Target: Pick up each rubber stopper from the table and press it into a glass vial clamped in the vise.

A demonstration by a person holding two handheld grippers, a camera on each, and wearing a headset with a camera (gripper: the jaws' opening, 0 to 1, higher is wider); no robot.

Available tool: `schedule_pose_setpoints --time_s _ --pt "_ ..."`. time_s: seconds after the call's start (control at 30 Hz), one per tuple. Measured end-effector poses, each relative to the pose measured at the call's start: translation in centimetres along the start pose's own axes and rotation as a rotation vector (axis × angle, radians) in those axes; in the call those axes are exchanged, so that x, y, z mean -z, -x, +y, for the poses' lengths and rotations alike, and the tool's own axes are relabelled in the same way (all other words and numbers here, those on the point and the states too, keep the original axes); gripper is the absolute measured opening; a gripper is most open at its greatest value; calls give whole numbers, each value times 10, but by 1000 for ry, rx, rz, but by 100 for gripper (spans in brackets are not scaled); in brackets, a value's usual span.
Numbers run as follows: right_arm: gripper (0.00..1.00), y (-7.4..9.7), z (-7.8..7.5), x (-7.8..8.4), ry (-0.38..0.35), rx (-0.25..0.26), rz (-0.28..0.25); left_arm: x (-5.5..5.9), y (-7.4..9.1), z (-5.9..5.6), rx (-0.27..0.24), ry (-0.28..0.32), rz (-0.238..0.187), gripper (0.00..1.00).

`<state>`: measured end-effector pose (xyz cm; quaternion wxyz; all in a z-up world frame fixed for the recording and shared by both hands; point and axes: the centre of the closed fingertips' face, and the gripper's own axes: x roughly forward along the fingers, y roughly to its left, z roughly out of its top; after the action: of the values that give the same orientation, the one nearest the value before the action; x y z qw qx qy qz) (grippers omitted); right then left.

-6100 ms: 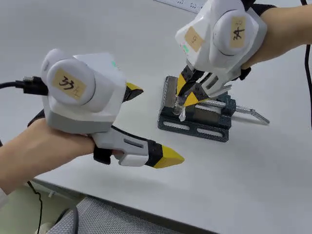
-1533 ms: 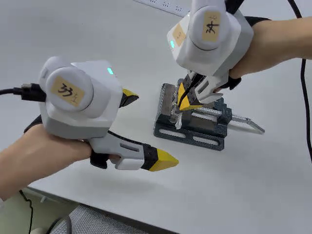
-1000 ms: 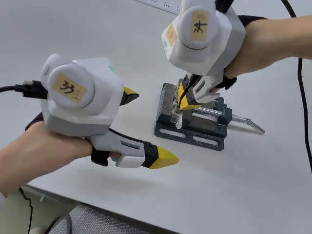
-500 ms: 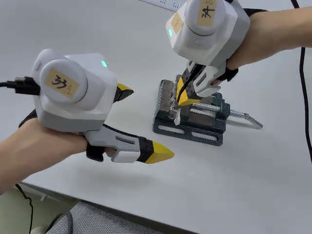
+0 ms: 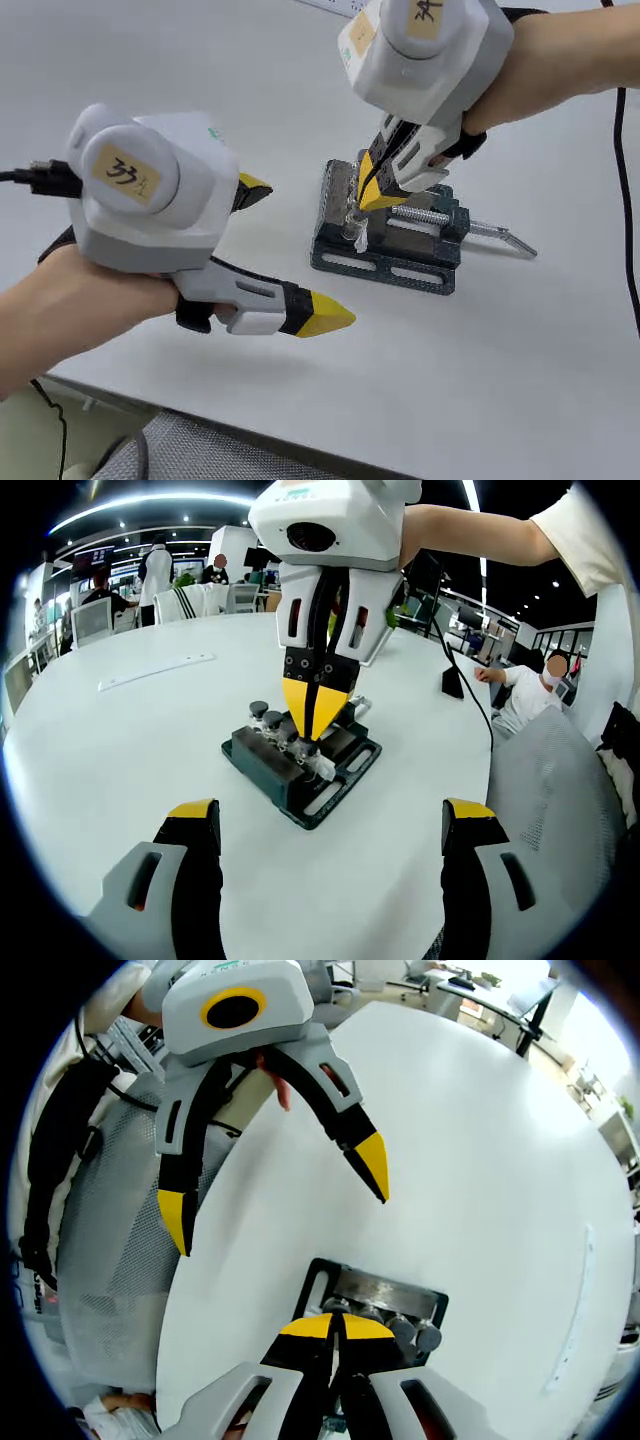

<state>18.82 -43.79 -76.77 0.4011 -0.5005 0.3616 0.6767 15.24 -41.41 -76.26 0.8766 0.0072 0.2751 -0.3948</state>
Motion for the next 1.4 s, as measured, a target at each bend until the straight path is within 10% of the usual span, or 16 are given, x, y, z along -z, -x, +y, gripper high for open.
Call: schedule_pose_setpoints --time_s 0.93,1.4 --pt "0 -3 -1 -2 20 -1 77 1 -1 2 0 6 -2 91" --pt "0 -2 -2 -2 -17 -3 28 -1 -1 3 -3 4 1 91"
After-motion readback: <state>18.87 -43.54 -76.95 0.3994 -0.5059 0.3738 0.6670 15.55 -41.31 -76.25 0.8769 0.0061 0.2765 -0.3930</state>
